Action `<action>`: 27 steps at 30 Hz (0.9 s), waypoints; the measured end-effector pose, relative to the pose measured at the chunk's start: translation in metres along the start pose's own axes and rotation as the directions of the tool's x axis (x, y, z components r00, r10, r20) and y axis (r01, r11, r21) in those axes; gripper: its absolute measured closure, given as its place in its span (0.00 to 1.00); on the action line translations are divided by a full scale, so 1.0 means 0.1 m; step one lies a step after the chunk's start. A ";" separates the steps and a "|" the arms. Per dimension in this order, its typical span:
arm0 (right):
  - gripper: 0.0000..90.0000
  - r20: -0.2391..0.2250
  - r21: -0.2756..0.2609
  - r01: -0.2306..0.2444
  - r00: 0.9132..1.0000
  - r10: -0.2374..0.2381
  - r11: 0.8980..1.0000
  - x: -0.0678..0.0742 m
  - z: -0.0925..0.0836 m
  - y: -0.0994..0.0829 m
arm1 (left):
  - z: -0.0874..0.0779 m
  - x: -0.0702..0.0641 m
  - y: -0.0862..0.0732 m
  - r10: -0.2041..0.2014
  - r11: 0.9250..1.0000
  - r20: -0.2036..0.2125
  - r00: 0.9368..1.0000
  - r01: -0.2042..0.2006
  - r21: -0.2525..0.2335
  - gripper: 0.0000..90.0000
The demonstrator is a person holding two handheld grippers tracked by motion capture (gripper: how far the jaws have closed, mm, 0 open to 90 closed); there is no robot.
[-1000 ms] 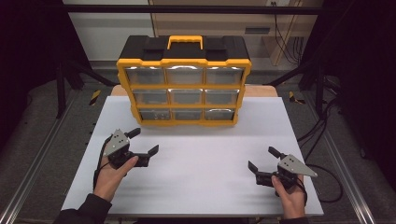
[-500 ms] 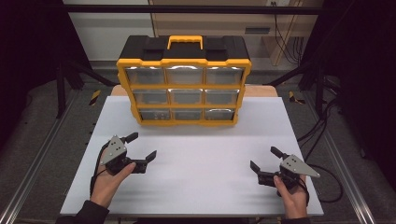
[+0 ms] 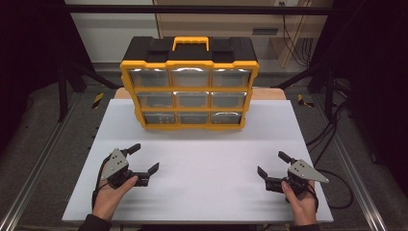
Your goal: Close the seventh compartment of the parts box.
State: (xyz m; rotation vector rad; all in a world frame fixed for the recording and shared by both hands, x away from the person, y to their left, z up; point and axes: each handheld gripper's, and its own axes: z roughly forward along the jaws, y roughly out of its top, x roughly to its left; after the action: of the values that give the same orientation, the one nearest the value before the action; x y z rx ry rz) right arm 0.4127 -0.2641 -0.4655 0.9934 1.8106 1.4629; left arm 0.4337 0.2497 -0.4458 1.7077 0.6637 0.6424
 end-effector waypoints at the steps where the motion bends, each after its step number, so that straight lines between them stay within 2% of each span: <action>1: 0.04 -0.001 0.001 0.001 1.000 -0.001 1.000 0.00 0.00 0.00 | -0.01 0.00 -0.01 0.001 1.000 -0.002 1.000 -0.001 0.002 0.05; 3: 0.04 -0.004 0.007 -0.010 1.000 0.010 1.000 0.01 0.00 0.00 | -0.02 0.02 -0.04 -0.001 1.000 -0.008 1.000 0.001 0.002 0.05; 6: 0.04 -0.002 0.002 0.006 1.000 -0.006 1.000 0.00 0.00 0.00 | -0.05 0.03 -0.08 -0.002 1.000 -0.016 1.000 0.002 -0.002 0.05; 9: 0.04 -0.001 0.010 0.006 1.000 -0.006 1.000 0.00 0.01 -0.01 | -0.09 0.06 -0.11 -0.014 1.000 -0.028 1.000 0.014 -0.011 0.05; 10: 0.04 -0.007 0.009 -0.009 1.000 0.009 1.000 0.01 0.01 -0.01 | -0.10 0.07 -0.12 -0.015 1.000 -0.032 0.999 0.015 -0.016 0.05; 15: 0.04 -0.006 0.014 0.003 1.000 -0.003 1.000 0.01 0.01 -0.01 | -0.15 0.10 -0.18 -0.026 0.999 -0.045 0.999 0.025 -0.022 0.05; 27: 0.04 -0.014 0.017 0.007 1.000 -0.007 1.000 0.02 0.03 -0.01 | -0.21 0.08 -0.29 0.003 0.999 -0.043 0.999 -0.005 -0.038 0.05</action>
State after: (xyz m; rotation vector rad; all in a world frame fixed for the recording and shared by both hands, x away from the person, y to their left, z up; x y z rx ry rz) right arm 0.4137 -0.2613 -0.4675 0.9871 1.8369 1.4561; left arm 0.4213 0.2748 -0.4688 1.6639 0.6747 0.6924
